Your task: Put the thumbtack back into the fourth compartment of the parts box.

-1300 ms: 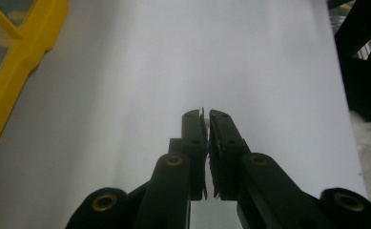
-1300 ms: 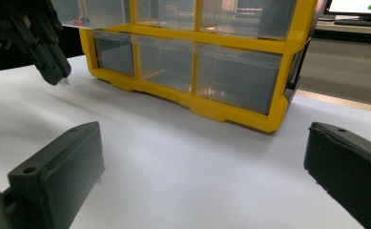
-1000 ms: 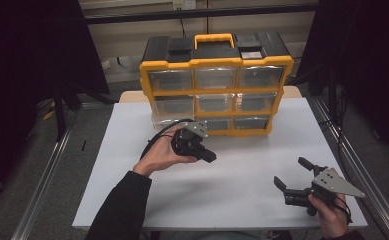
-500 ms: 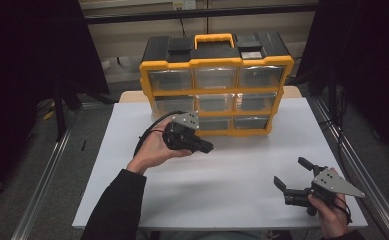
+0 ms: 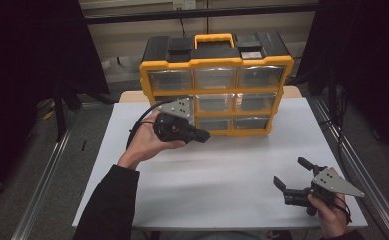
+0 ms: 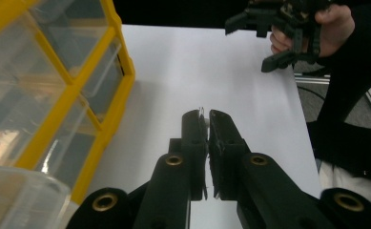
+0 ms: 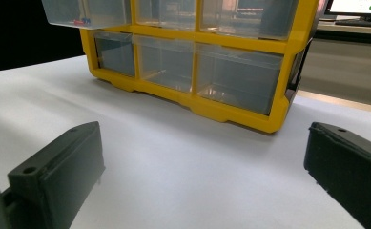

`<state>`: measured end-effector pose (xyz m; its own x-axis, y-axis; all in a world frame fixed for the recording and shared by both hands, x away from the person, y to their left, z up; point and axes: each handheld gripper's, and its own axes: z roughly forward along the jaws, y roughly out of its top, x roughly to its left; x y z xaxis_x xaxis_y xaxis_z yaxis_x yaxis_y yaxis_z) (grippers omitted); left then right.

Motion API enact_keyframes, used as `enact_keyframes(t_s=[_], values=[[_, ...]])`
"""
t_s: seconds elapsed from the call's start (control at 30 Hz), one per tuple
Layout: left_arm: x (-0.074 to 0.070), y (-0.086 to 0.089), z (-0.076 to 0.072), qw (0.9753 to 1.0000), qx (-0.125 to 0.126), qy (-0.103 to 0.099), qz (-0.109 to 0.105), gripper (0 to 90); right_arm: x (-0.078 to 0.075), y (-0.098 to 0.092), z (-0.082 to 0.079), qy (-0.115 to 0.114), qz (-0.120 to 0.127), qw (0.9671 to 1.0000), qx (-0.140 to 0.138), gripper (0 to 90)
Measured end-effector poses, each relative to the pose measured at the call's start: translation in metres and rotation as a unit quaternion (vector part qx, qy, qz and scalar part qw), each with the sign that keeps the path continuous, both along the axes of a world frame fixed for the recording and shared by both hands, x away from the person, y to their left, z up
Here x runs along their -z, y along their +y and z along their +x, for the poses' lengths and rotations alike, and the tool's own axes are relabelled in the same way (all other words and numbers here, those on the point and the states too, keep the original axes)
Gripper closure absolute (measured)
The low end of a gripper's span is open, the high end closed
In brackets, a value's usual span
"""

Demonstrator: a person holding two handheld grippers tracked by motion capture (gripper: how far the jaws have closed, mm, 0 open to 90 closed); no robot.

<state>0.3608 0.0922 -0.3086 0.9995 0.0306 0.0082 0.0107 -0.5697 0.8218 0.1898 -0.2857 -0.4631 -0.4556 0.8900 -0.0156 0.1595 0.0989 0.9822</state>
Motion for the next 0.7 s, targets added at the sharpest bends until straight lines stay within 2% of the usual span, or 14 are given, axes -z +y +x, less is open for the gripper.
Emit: enact_keyframes(t_s=[0.27,0.33,0.4,0.7], values=[[-0.012,0.011,0.006,0.9997,-0.023,-0.001,-0.005,85.9,0.0,0.0,0.0,0.0,0.0,1.0,0.001,0.0],[-0.015,0.014,0.008,0.9997,-0.023,0.005,-0.007,85.9,0.0,-0.001,0.0,0.0,0.0,1.0,0.001,0.0],[-0.017,0.016,0.01,0.9999,-0.014,0.005,0.004,85.8,0.0,0.0,0.0,-0.001,0.001,1.0,0.001,0.0],[-0.032,0.029,0.014,0.9993,-0.035,-0.004,-0.013,85.9,0.0,0.0,0.0,0.0,0.0,1.0,0.001,0.0]])
